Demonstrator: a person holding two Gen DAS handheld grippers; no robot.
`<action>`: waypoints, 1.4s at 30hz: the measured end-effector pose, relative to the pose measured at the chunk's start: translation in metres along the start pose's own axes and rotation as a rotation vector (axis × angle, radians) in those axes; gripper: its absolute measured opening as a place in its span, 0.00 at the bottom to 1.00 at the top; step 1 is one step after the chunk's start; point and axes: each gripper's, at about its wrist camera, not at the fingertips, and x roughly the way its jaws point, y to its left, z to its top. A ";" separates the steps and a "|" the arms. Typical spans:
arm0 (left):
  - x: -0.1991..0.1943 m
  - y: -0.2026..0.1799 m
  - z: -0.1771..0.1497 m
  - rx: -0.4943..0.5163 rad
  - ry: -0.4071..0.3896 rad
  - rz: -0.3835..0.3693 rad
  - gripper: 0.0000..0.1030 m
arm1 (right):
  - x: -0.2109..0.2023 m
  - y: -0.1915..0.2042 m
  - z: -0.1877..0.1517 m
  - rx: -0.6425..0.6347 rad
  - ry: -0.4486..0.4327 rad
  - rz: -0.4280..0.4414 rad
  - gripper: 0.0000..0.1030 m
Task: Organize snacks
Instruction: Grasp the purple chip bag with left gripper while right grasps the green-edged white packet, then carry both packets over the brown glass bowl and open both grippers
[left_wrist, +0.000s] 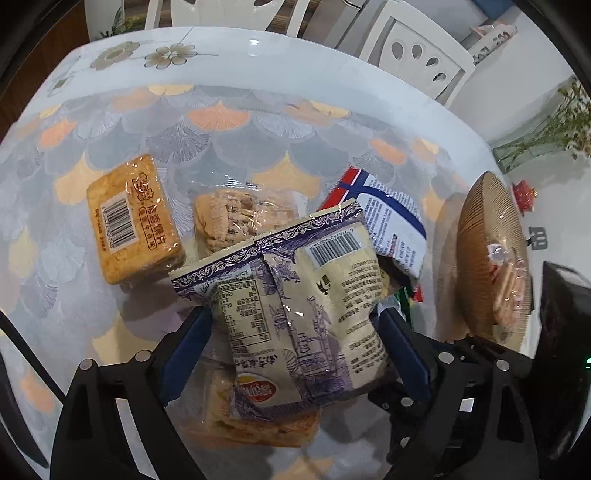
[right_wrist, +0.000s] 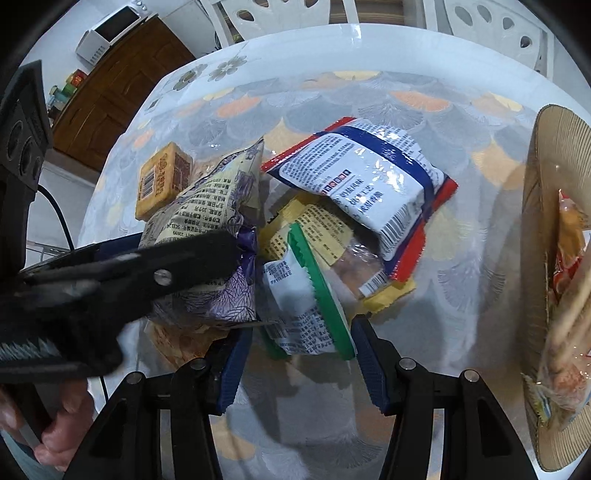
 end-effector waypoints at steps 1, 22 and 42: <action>0.001 -0.001 -0.001 0.006 -0.002 0.005 0.88 | 0.001 0.002 0.000 0.000 0.000 -0.007 0.41; -0.031 -0.006 -0.023 0.078 -0.081 0.050 0.57 | -0.021 -0.002 -0.032 0.027 -0.050 0.040 0.17; -0.092 -0.089 -0.009 0.234 -0.221 -0.027 0.57 | -0.122 -0.033 -0.058 0.154 -0.204 0.108 0.17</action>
